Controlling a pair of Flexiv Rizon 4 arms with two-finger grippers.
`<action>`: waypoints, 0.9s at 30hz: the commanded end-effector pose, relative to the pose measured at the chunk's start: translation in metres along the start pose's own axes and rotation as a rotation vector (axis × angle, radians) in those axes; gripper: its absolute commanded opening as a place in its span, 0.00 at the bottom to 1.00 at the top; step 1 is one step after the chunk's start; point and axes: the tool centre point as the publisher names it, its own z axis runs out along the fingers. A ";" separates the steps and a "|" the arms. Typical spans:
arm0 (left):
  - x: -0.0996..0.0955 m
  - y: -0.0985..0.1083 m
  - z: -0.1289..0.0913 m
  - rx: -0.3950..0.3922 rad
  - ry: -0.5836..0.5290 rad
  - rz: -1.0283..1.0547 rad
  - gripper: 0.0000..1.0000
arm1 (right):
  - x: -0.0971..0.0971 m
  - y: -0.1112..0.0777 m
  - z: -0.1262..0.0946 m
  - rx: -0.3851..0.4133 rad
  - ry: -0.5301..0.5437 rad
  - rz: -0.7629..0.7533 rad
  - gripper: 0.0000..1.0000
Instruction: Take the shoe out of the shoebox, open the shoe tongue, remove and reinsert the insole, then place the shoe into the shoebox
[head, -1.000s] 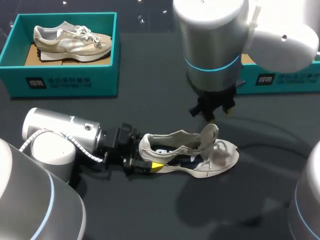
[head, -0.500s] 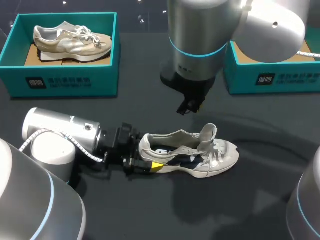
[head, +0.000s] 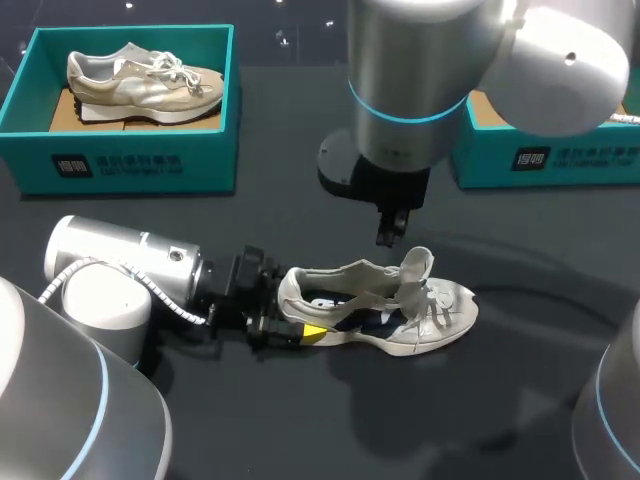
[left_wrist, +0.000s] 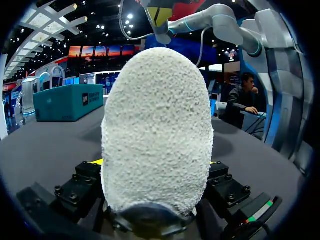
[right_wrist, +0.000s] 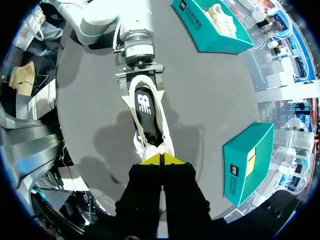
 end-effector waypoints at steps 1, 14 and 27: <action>0.003 0.003 0.003 -0.002 0.000 0.001 0.00 | 0.002 0.021 0.008 0.044 -0.001 -0.099 0.00; 0.003 0.003 0.003 -0.002 0.000 0.001 0.00 | 0.014 0.048 0.020 0.042 -0.031 -0.359 0.00; 0.003 0.003 0.003 -0.002 0.000 0.001 0.00 | 0.012 0.065 0.053 -0.006 0.003 -0.378 0.00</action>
